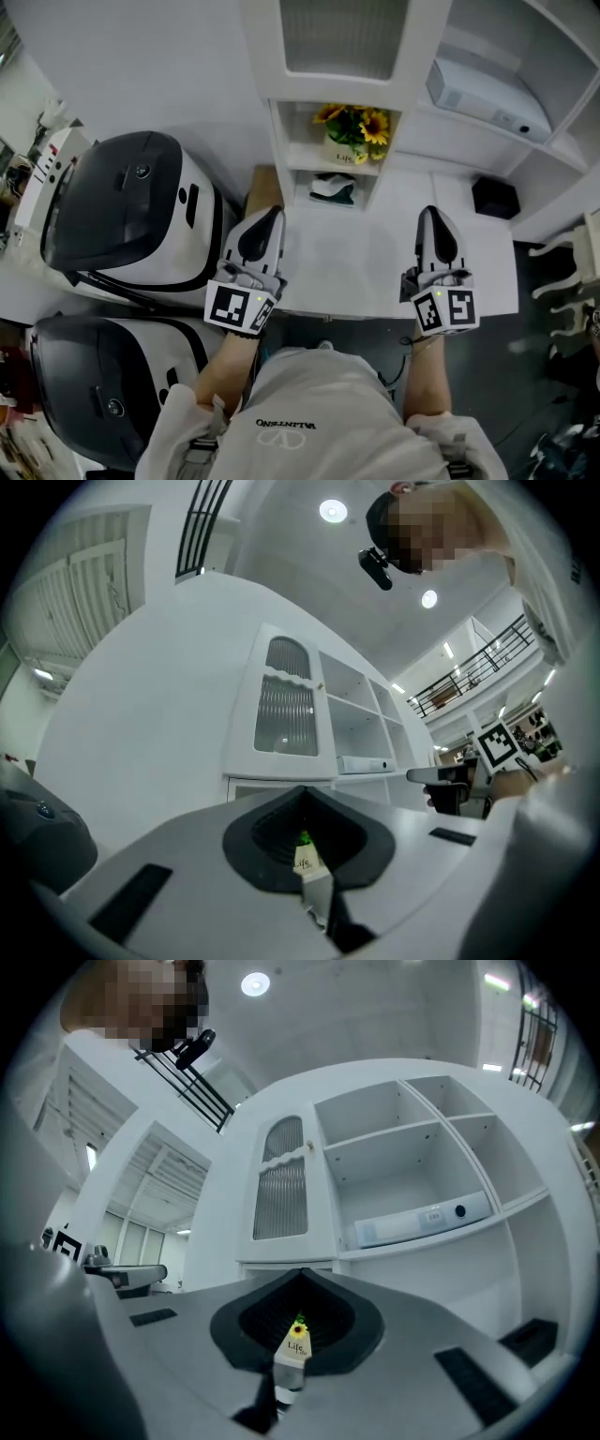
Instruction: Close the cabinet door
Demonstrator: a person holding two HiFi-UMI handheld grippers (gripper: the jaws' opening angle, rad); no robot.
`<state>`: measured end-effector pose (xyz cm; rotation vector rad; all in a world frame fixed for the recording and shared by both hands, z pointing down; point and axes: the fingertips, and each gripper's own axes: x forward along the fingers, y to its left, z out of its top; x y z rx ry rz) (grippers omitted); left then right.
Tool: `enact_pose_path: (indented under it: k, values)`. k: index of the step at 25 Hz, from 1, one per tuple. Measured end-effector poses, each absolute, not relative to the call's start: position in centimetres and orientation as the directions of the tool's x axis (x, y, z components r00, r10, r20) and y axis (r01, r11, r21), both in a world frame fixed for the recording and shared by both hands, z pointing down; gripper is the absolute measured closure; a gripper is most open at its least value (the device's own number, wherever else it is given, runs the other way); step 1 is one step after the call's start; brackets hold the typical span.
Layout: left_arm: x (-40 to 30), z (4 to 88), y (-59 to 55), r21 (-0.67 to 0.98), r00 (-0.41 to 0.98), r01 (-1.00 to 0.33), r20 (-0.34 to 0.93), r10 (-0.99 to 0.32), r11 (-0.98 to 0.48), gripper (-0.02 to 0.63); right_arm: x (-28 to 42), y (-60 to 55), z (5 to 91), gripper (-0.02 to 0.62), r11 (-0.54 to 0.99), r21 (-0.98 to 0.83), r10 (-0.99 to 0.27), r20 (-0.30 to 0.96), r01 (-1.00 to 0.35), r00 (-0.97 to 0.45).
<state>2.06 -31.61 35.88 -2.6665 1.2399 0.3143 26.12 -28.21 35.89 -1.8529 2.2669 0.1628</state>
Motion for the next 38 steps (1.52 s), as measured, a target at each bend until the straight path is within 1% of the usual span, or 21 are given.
enact_pose_path:
  k: [9,17,38]
  values:
    - [-0.4,37.5,-30.8,-0.074,0.583,-0.808,-0.234,-0.778,-0.584,0.603,26.6,-27.1,37.2,0.584,0.185,-0.055,-0.963,-0.211,-0.981,-0.17]
    - [-0.3,37.6,-30.1,-0.064,0.58,-0.809,-0.239,-0.779,-0.584,0.601,26.4,-26.7,37.5,0.586,0.203,-0.073,-0.965,-0.184,-0.976,-0.187]
    - [0.0,37.7,-28.9,-0.053,0.591,-0.801,-0.237,-0.771,-0.597,0.601,26.1,-25.7,37.0,0.586,0.215,-0.086,-0.962,-0.189,-0.973,-0.196]
